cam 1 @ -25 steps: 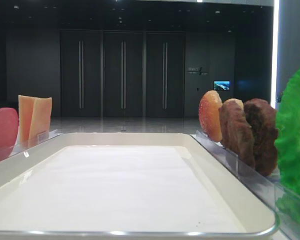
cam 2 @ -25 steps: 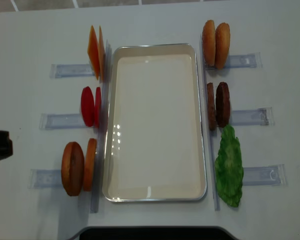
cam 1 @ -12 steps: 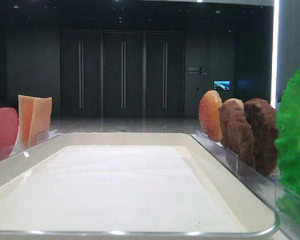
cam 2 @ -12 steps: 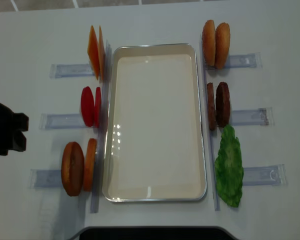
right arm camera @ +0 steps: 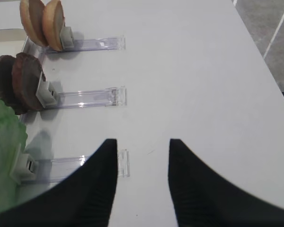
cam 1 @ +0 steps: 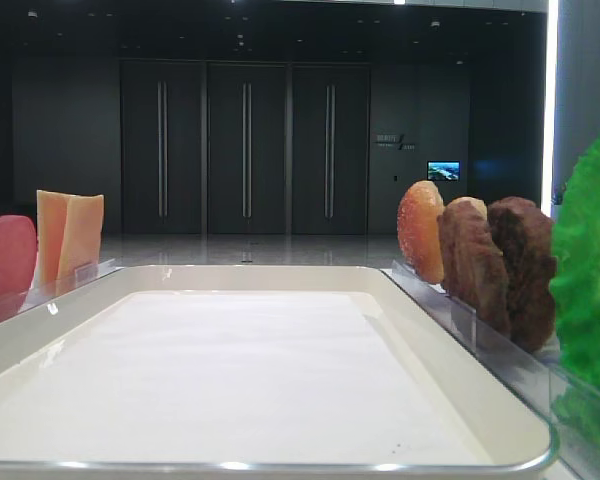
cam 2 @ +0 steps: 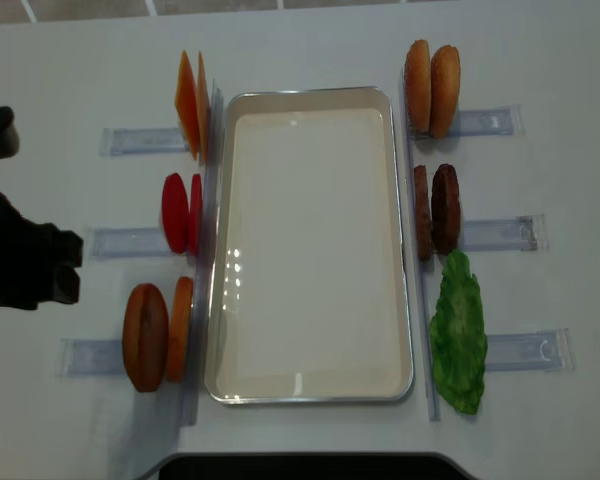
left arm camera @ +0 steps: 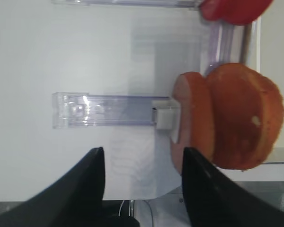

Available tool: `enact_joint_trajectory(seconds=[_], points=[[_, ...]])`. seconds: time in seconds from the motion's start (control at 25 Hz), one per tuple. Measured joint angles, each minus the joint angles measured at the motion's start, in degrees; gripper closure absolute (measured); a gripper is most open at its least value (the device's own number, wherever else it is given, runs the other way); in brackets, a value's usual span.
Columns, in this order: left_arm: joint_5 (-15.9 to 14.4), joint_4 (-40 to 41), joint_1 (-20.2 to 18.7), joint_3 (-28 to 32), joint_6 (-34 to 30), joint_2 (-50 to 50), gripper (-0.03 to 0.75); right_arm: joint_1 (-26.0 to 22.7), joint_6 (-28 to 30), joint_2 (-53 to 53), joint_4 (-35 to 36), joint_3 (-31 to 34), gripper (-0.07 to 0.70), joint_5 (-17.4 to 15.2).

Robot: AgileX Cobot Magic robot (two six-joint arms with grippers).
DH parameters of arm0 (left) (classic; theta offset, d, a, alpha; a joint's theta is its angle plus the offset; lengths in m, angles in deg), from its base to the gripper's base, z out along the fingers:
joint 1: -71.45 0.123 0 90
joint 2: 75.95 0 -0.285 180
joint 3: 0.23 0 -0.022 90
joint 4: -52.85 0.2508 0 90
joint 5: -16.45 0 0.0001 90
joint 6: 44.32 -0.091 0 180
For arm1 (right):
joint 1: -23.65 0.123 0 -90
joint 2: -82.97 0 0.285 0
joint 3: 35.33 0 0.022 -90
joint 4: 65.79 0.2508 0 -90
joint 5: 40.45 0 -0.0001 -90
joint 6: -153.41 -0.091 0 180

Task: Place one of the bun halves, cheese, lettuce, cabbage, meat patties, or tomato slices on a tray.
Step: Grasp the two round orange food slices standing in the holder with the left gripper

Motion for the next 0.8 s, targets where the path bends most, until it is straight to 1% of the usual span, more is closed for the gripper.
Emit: enact_joint_trajectory(seconds=[0.04, 0.16, 0.2, 0.24, 0.32, 0.4, 0.44, 0.52, 0.68, 0.8], points=[[0.3, 0.0, -2.0, 0.0, 1.4, -0.1, 0.314, 0.0, 0.0, 0.0, 0.0, 0.0, 0.376, 0.0], [1.6, 0.0, -9.9, -0.1, 6.7, -0.7, 0.302, 0.0, 0.0, 0.0, 0.0, 0.0, 0.376, 0.0], [3.0, 0.1, -15.2, -0.1, 10.3, -1.8, 0.299, 0.0, 0.0, 0.0, 0.0, 0.0, 0.376, 0.0], [3.0, 0.1, -15.2, -0.1, 10.3, -1.8, 0.299, 0.0, 0.0, 0.0, 0.0, 0.0, 0.376, 0.0], [4.3, 1.0, -19.3, -0.1, 14.2, -3.3, 0.299, 0.0, 0.0, 0.0, 0.0, 0.0, 0.376, 0.0], [4.7, 2.6, -23.1, -0.3, 17.8, -5.2, 0.298, 0.0, 0.0, 0.0, 0.0, 0.0, 0.376, 0.0], [4.8, 3.5, -24.4, -0.5, 19.4, -5.9, 0.298, 0.0, 0.0, 0.0, 0.0, 0.0, 0.376, 0.0], [5.3, 4.3, -25.4, -0.6, 21.0, -7.5, 0.297, 0.0, 0.0, 0.0, 0.0, 0.0, 0.376, 0.0], [6.1, 4.1, -25.7, -0.6, 21.6, -9.7, 0.297, 0.0, 0.0, 0.0, 0.0, 0.0, 0.376, 0.0], [7.9, 2.9, -25.7, -0.6, 21.5, -10.1, 0.297, 0.0, 0.0, 0.0, 0.0, 0.0, 0.376, 0.0]])
